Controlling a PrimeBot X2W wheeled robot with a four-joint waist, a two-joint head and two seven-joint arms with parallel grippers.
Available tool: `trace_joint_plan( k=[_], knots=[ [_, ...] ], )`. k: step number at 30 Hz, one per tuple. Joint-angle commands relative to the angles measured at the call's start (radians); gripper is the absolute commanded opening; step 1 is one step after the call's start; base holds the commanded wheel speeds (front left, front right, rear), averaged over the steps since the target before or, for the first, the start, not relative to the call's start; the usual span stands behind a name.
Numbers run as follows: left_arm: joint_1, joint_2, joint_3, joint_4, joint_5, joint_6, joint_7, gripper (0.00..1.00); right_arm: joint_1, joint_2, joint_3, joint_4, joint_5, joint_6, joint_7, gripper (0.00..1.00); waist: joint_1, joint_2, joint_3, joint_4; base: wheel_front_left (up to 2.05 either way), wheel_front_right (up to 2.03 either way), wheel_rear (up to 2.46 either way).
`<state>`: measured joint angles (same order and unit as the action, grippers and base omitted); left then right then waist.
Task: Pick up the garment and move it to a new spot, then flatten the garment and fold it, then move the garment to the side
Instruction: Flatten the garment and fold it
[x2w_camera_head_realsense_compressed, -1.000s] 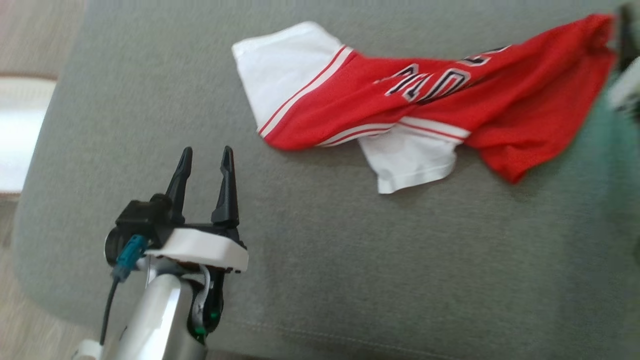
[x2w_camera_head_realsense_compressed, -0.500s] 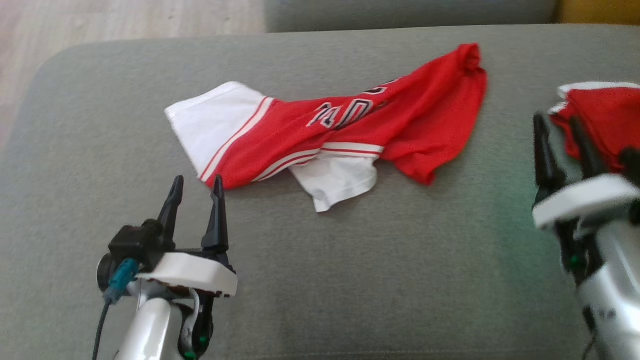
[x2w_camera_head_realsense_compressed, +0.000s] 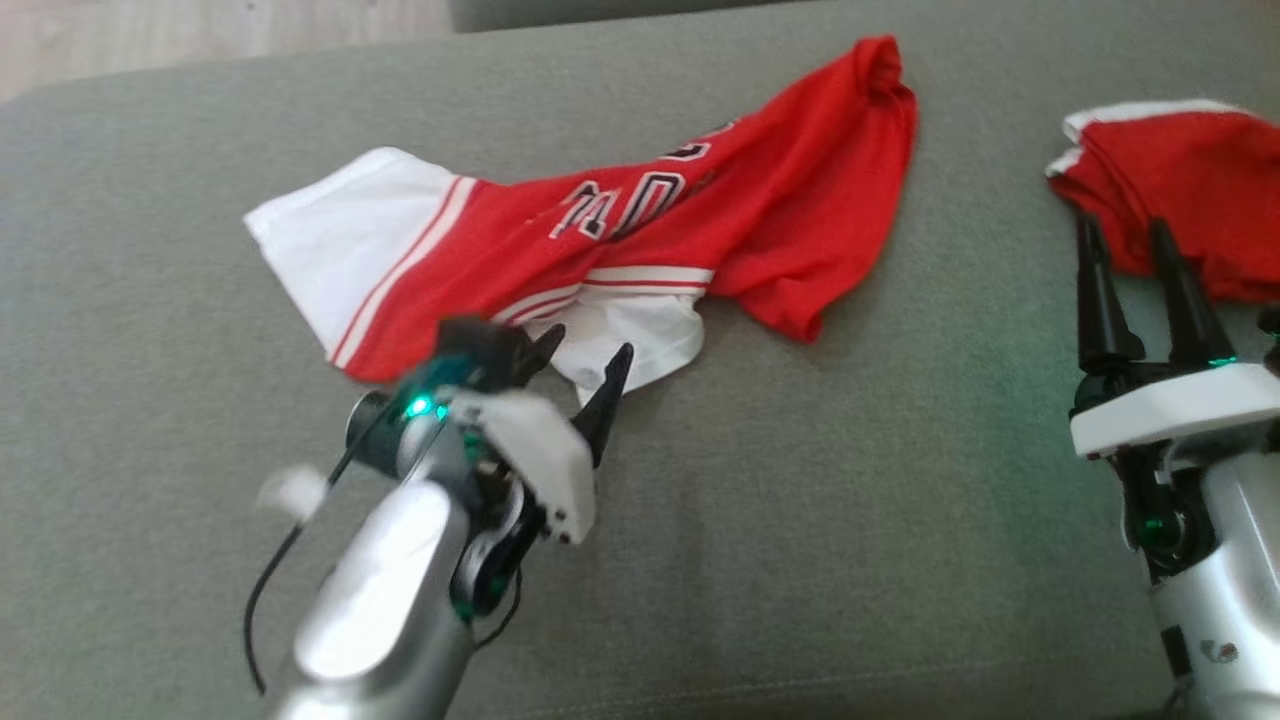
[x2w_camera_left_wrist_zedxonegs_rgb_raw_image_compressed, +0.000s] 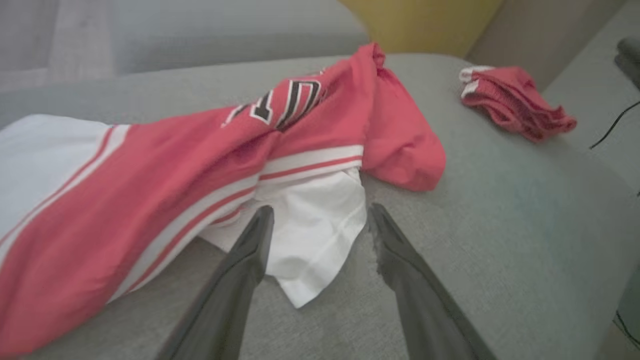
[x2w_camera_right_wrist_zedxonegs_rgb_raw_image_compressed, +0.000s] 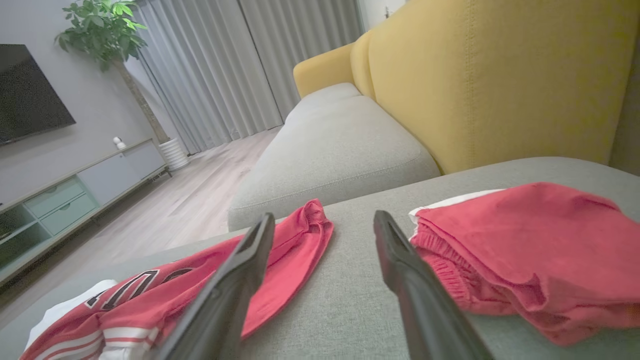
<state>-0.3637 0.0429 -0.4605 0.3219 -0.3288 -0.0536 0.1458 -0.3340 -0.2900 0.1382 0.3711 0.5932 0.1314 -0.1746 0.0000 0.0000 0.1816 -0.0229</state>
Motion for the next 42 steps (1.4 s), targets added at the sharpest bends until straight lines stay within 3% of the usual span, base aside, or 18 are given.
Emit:
trace_joint_plan(
  k=[1, 4, 11, 16, 26, 27, 30, 31, 37, 42],
  knots=[
    [-0.051, 0.008, 0.016, -0.004, -0.010, 0.026, 0.046, 1.00, 0.008, 0.000, 0.005, -0.041, -0.015, -0.001, 0.006, 1.00, 0.0000, 0.0000, 0.021, -0.022, 0.00, 0.00, 0.00],
    [-0.098, 0.008, 0.003, 0.059, -0.026, 0.085, 0.146, 1.00, 0.011, 0.018, 0.005, -0.064, -0.026, -0.001, 0.016, 1.00, 0.0000, 0.0000, 0.038, -0.051, 0.00, 0.00, 0.00],
    [-0.079, 0.013, 0.069, 0.029, -0.114, 0.147, 0.148, 1.00, 0.037, 0.043, -0.027, -0.085, -0.047, -0.001, 0.019, 1.00, 0.0000, 0.0000, 0.055, -0.092, 0.00, 0.00, 0.00],
    [-0.026, 0.045, 0.086, 0.010, -0.141, 0.157, 0.194, 1.00, 0.044, 0.052, -0.041, -0.088, -0.051, -0.001, 0.024, 1.00, 0.0000, 0.0000, 0.062, -0.097, 0.00, 0.00, 0.00],
    [-0.055, 0.039, 0.064, 0.056, -0.169, 0.140, 0.248, 1.00, 0.033, 0.068, -0.037, -0.098, -0.059, -0.001, 0.039, 1.00, 0.0000, 0.0000, 0.077, -0.105, 0.00, 0.00, 0.00],
    [-0.061, 0.036, 0.059, 0.064, -0.174, 0.133, 0.249, 0.92, 0.033, 0.068, -0.037, -0.097, -0.060, -0.001, 0.041, 1.00, 0.0000, 0.0000, 0.076, -0.106, 0.00, 0.00, 0.00],
    [-0.075, 0.031, 0.047, 0.083, -0.179, 0.123, 0.240, 0.16, 0.035, 0.069, -0.038, -0.093, -0.064, -0.001, 0.043, 1.00, 0.0000, 0.0000, 0.069, -0.104, 0.00, 0.00, 0.00],
    [-0.078, 0.029, 0.046, 0.089, -0.180, 0.121, 0.230, 0.00, 0.037, 0.070, -0.039, -0.090, -0.066, -0.001, 0.044, 1.00, 0.0000, 0.0000, 0.062, -0.102, 0.00, 0.00, 0.00],
    [-0.064, 0.054, 0.040, 0.052, -0.195, 0.080, 0.212, 0.00, 0.060, 0.068, -0.053, -0.074, -0.075, -0.001, 0.046, 1.00, 0.0000, 0.0000, -0.016, -0.044, 0.00, 0.00, 0.00],
    [0.000, 0.151, 0.051, -0.099, -0.222, 0.057, 0.305, 0.00, 0.079, 0.064, -0.070, -0.070, -0.081, -0.001, 0.059, 1.00, 0.0000, 0.0000, -0.080, 0.021, 0.00, 0.00, 0.00]
  ],
)
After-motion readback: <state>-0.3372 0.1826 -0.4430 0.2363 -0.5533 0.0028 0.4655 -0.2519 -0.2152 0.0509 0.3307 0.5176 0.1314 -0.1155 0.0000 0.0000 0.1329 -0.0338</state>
